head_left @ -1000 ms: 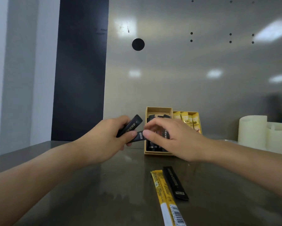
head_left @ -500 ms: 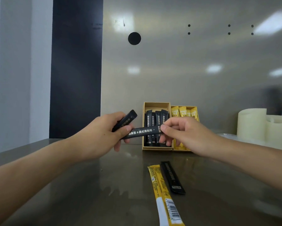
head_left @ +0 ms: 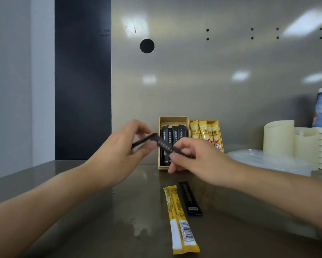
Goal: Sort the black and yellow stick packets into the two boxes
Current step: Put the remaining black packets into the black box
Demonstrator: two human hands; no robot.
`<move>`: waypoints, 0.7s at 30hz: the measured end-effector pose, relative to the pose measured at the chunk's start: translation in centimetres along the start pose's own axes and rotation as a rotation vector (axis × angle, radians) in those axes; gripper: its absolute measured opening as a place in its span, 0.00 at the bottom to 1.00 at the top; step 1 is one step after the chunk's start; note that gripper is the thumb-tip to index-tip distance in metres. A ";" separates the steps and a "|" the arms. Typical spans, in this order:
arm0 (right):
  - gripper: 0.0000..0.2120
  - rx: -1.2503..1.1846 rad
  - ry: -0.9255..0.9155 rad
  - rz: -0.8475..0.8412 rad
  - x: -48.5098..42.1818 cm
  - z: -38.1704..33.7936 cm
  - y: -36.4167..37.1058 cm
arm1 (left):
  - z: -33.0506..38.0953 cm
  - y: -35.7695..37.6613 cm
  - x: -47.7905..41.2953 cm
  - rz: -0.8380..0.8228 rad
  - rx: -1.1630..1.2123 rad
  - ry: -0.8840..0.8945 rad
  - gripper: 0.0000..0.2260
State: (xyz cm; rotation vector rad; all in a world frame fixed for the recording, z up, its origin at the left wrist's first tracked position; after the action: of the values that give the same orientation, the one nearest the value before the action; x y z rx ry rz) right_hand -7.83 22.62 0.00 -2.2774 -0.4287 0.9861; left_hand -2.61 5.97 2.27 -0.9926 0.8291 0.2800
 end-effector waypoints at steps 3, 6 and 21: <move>0.07 -0.030 0.120 0.072 -0.4 1.6 -1.7 | -1.3 -0.3 0.1 -0.018 -0.037 -0.094 0.21; 0.13 -0.040 0.169 0.168 -0.4 2.9 -3.0 | -1.6 -0.1 0.5 -0.079 -0.098 -0.143 0.29; 0.06 0.150 0.150 0.332 -0.5 4.0 -4.5 | -2.7 0.7 -0.2 -0.121 -0.272 -0.100 0.08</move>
State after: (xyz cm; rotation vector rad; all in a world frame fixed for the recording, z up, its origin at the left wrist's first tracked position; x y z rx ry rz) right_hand -11.35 27.36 1.04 -2.3067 0.0892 0.9593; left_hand -4.42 4.16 1.25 -1.2674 0.6471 0.3418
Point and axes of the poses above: each hand's wrist, its own x-axis away from the middle knuckle, its own y-axis out of the palm, z = x × y, the point moved 7 cm from there along -x, towards the middle knuckle, and after that the axes turned 1 degree about z, right-handed, at the moved point
